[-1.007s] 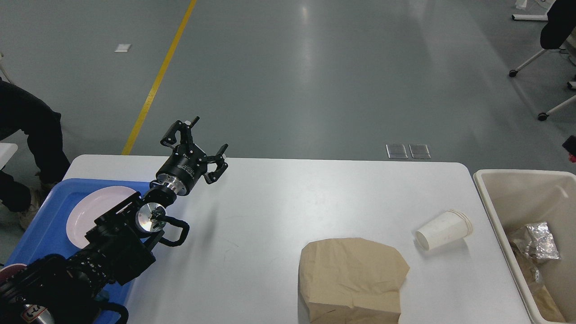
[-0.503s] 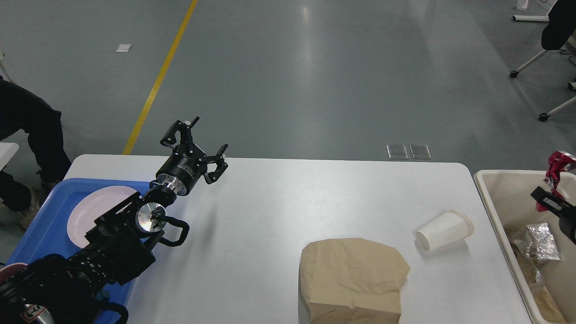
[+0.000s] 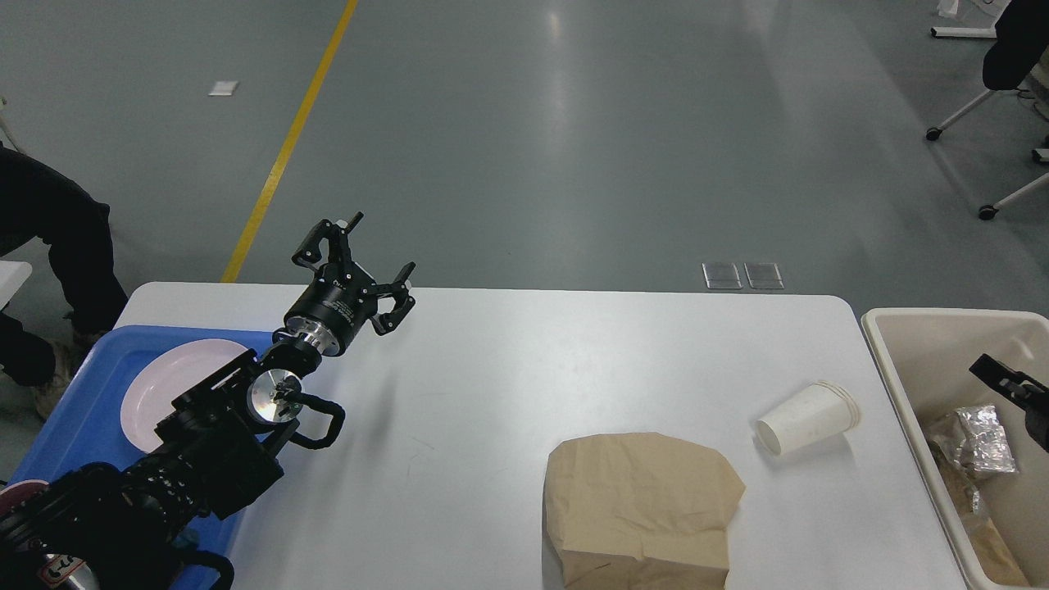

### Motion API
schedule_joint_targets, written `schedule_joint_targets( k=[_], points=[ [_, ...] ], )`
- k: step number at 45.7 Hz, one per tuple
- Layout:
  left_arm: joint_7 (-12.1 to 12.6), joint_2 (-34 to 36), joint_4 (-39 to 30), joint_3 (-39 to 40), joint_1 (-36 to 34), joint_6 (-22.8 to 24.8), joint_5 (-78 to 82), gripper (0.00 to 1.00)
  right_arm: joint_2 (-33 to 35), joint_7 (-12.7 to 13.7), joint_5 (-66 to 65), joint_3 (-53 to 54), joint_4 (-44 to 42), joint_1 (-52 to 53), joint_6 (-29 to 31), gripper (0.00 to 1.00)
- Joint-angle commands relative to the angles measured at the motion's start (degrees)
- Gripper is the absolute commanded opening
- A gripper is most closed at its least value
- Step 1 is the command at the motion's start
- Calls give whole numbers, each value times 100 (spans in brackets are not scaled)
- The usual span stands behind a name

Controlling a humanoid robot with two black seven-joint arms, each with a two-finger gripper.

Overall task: Tidy desktop
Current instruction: 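Release the red wrapper into the bin and raise the right gripper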

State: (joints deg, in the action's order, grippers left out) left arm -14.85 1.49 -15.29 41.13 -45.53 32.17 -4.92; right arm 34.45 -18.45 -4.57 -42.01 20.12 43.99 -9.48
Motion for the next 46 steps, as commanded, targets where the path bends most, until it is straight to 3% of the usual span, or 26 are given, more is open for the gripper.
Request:
schedule_joint_targets(
  k=[1,14,24,32,46],
  points=[
    [-1,0,0,0,0,0,0,97,0,-1,0,0,1,22,-1,96],
    [-1,0,0,0,0,0,0,97,18,-9,-17,-141,106,75,87,100],
    [-1,0,0,0,0,0,0,97,105,-27,-53,-887,589,434,192,100],
    [-1,0,0,0,0,0,0,97,395,-27,-97,-1344,1161,1120,947,100],
    [-1,0,0,0,0,0,0,97,659,-18,-114,-2013,1398,2298,2486,100]
  ],
)
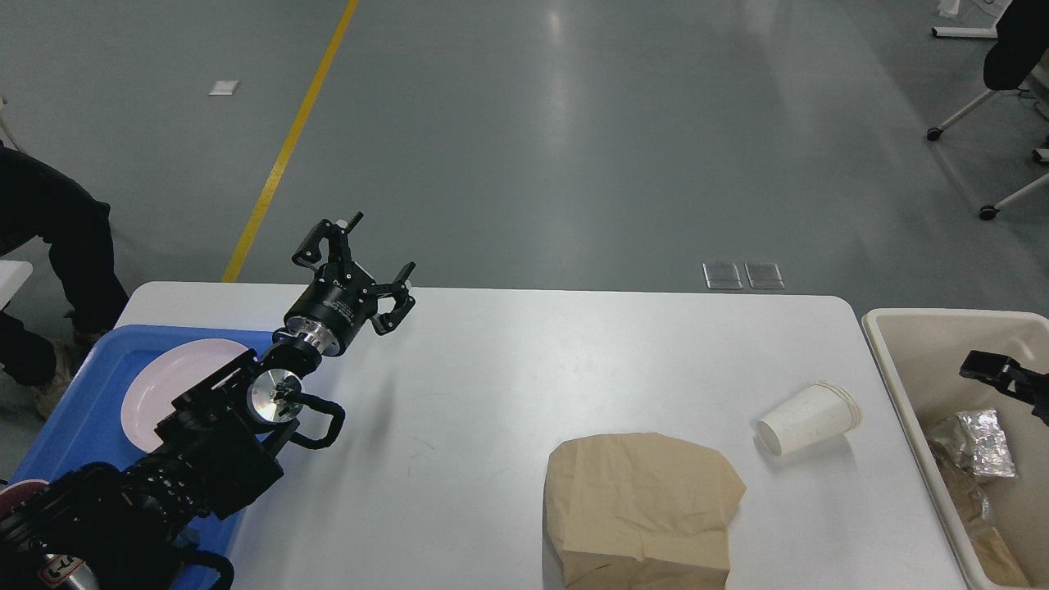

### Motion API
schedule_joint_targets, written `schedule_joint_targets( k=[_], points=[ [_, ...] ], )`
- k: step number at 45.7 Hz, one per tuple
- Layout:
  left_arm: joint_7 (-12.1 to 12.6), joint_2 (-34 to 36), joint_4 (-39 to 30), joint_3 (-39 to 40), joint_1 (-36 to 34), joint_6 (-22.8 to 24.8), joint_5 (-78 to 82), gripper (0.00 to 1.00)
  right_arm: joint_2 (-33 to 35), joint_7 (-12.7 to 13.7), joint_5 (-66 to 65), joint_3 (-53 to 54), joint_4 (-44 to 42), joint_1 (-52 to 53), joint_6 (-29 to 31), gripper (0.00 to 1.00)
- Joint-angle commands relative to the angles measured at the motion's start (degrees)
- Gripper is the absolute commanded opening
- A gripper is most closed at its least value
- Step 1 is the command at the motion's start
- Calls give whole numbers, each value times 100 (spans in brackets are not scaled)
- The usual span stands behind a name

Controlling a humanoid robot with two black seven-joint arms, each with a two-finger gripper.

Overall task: Tidy desktop
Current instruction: 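Release the red wrapper into the bin and raise the right gripper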

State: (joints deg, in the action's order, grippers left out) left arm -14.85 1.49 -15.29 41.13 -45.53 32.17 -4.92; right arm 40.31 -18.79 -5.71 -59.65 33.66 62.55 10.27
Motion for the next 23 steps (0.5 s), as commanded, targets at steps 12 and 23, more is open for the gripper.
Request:
schedule_joint_targets(
  k=[12,23],
  points=[
    [8,0,0,0,0,0,0,97,91,68,0,-759,132,1610,1177,100],
    [-1,0,0,0,0,0,0,97,-84,77,0,-1295,545,2630,3269,100]
  ],
)
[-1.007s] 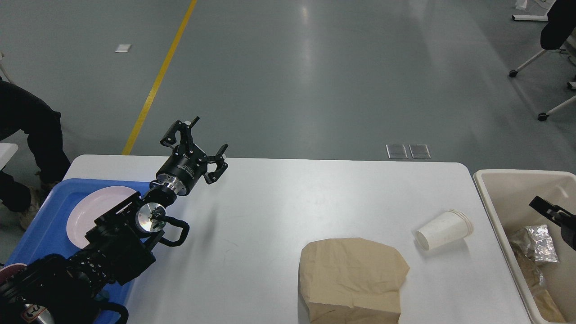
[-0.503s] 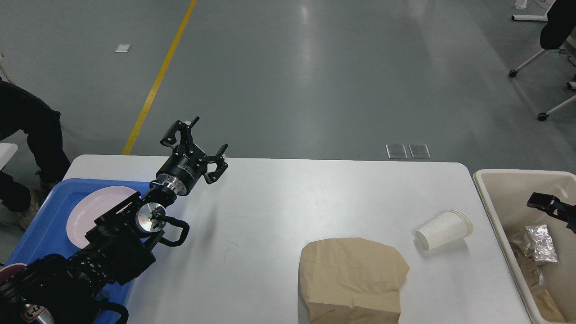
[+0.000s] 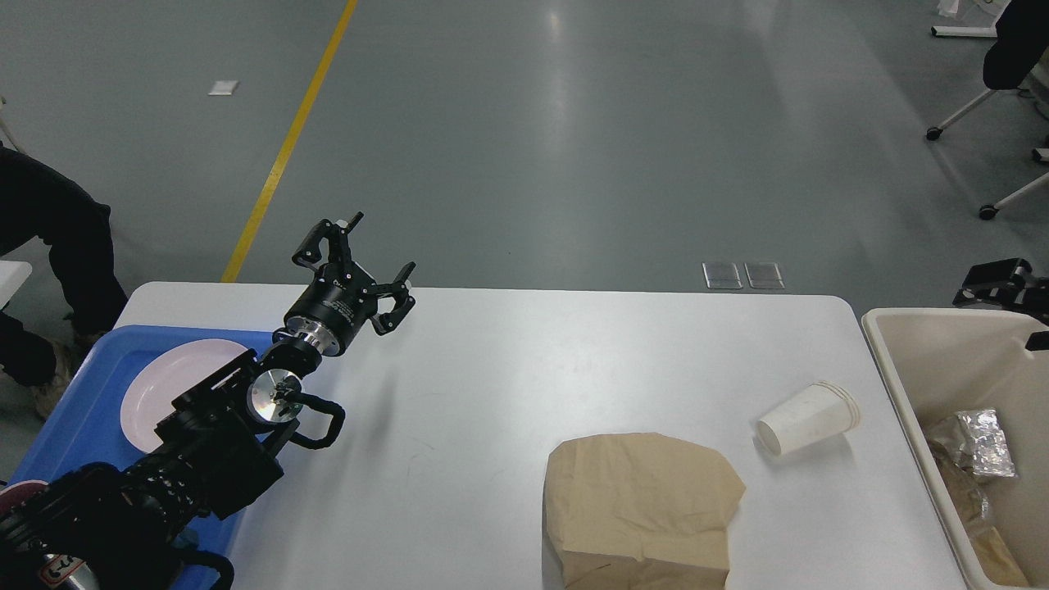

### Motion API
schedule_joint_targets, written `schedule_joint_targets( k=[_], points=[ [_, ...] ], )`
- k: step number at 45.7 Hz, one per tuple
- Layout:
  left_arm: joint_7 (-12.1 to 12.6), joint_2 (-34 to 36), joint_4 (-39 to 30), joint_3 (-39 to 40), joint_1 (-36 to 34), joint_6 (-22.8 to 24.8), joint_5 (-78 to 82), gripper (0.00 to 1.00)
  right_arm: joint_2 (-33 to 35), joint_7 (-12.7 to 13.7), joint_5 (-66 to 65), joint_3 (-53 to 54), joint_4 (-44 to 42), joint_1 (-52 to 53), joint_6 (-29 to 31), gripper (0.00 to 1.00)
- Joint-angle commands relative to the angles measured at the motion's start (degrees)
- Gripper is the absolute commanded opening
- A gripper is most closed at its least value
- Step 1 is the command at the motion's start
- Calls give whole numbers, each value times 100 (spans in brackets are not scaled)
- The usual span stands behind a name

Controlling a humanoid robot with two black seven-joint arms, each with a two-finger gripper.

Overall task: Tidy desktop
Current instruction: 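Release the red wrapper into the bin and raise the right gripper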

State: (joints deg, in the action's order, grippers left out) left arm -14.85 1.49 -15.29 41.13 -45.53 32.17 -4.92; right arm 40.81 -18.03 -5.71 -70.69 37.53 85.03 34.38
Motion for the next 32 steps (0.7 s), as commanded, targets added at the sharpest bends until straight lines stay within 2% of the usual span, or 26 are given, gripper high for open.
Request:
schedule_joint_targets(
  k=[1,12,32],
  points=[
    [-1,0,0,0,0,0,0,97,-152,1,0,-217,184,435,973,100],
    [-1,0,0,0,0,0,0,97,-292,1,26,-534,799,875,1695,100],
    [-1,0,0,0,0,0,0,97,-609,1,553,-253,1801,691,1511,100]
  ],
)
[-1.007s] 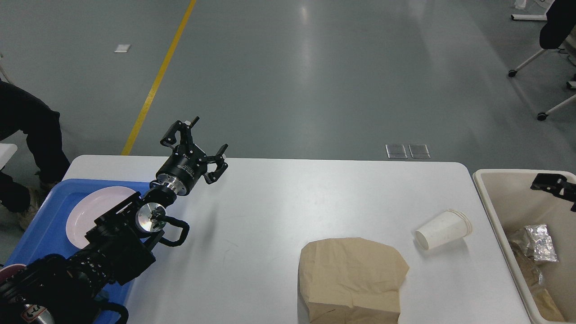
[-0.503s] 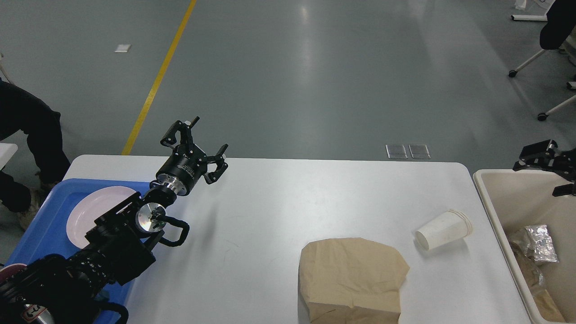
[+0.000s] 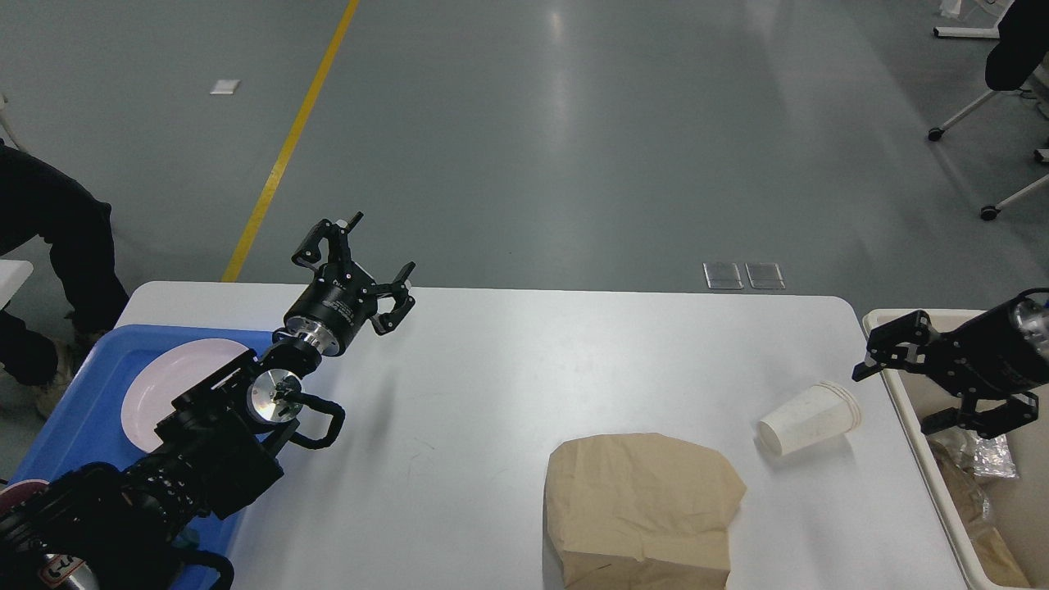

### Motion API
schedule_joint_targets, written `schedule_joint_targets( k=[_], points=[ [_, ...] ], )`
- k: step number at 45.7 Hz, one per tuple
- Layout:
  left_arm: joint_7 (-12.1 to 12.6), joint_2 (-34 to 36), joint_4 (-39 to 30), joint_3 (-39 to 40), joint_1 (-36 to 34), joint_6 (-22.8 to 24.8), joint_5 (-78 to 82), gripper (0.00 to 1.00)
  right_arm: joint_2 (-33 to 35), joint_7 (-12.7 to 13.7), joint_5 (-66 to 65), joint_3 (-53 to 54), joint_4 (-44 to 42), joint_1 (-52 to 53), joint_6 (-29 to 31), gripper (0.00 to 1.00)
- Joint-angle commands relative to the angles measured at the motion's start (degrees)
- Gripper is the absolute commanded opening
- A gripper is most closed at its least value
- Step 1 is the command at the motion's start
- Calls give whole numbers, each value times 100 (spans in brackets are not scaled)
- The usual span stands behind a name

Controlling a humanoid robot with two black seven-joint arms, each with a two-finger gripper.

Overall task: Tidy desktop
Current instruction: 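Release the red wrapper into the bin and raise the right gripper, then reach the right gripper to the white paper cup and grasp it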

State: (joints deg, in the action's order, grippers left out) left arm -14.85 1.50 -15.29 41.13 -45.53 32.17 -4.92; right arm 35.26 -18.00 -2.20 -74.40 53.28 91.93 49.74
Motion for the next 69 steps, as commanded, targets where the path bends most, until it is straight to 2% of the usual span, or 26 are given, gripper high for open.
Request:
schedule_joint_targets(
  k=[1,11,22,40,69],
  points=[
    [-1,0,0,0,0,0,0,97,-63,-2,237,154,244,0,-26,100],
    [-1,0,0,0,0,0,0,97,-485,-2,571,242,209,-175,-359,100],
    [-1,0,0,0,0,0,0,97,-828,-2,782,734,-11,-983,-1264,100],
    [-1,0,0,0,0,0,0,97,-1258,-2,774,1613,-1294,-2724,-2187,100],
    [-1,0,0,0,0,0,0,97,-1390,-11,721,1613,-1655,-2988,-2943,100]
  ],
)
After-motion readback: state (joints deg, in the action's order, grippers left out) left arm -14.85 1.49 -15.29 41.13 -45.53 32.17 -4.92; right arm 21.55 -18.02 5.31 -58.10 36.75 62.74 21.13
